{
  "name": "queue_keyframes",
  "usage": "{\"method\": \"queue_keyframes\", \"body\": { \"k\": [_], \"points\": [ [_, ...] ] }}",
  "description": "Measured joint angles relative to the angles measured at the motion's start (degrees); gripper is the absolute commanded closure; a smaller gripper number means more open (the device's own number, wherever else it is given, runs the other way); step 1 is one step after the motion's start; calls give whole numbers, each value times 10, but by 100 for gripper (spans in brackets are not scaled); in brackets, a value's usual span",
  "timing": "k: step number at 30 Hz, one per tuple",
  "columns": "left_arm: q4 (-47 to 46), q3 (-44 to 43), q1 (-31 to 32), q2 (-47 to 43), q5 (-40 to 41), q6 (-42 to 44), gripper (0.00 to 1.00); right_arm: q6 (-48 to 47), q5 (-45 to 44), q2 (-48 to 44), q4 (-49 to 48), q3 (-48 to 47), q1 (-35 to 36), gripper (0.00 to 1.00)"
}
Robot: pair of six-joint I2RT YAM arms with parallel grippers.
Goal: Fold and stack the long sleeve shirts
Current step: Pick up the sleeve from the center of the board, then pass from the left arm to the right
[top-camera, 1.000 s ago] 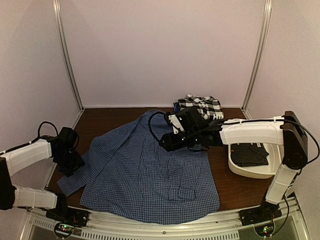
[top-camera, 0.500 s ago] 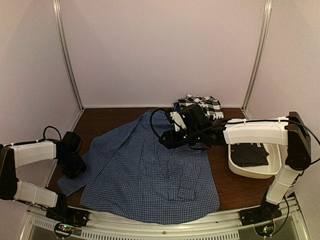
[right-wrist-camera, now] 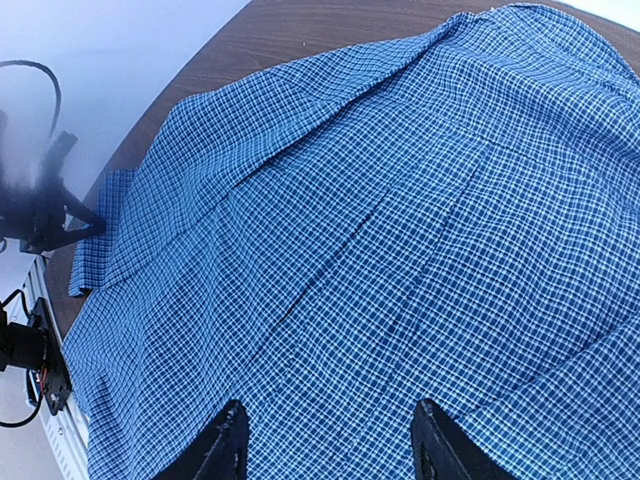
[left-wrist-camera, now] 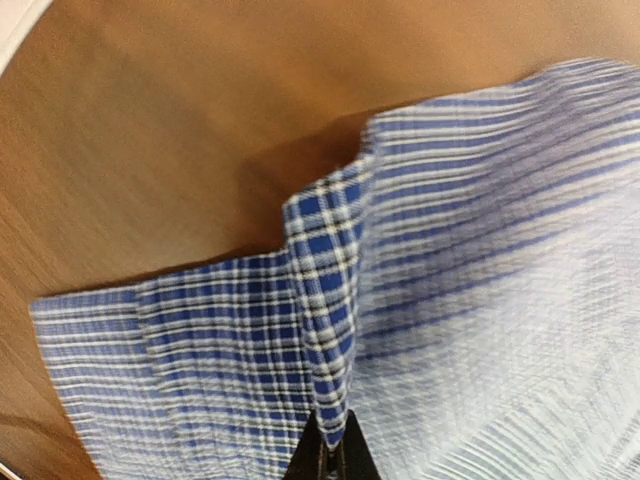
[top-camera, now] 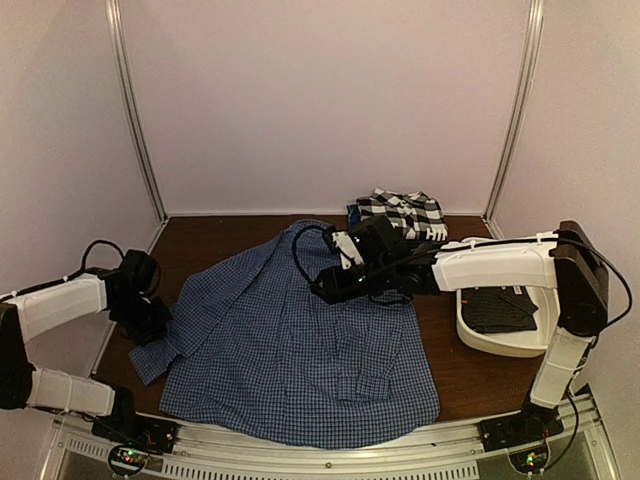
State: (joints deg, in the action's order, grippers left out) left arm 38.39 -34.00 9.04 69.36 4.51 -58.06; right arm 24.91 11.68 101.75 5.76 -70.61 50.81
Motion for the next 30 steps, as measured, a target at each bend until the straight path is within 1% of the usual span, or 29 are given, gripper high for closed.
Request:
{"method": "queue_keyframes", "body": {
  "k": [5, 9, 11, 13, 16, 19, 26, 30],
  "points": [
    [29, -81, 0, -59, -47, 2, 100, 8, 8, 17, -7, -17, 6, 43],
    [35, -135, 0, -68, -93, -7, 100, 11, 14, 28, -19, -30, 11, 41],
    [29, -143, 0, -68, -123, -23, 100, 12, 16, 31, -31, -31, 14, 41],
    [10, -141, 0, -69, -164, -51, 100, 13, 18, 31, -49, -31, 18, 40],
    [-35, -128, 0, -72, -218, -109, 100, 12, 22, 31, -93, -29, 26, 35],
    [-80, -118, 2, -77, -249, -171, 100, 7, 24, 31, -152, -23, 39, 33],
    [-172, -112, 21, -77, -268, -305, 100, -25, 23, 38, -277, -19, 94, 29],
    [-215, -108, 26, -72, -268, -366, 100, -43, 23, 64, -346, -18, 119, 29]
  ]
}}
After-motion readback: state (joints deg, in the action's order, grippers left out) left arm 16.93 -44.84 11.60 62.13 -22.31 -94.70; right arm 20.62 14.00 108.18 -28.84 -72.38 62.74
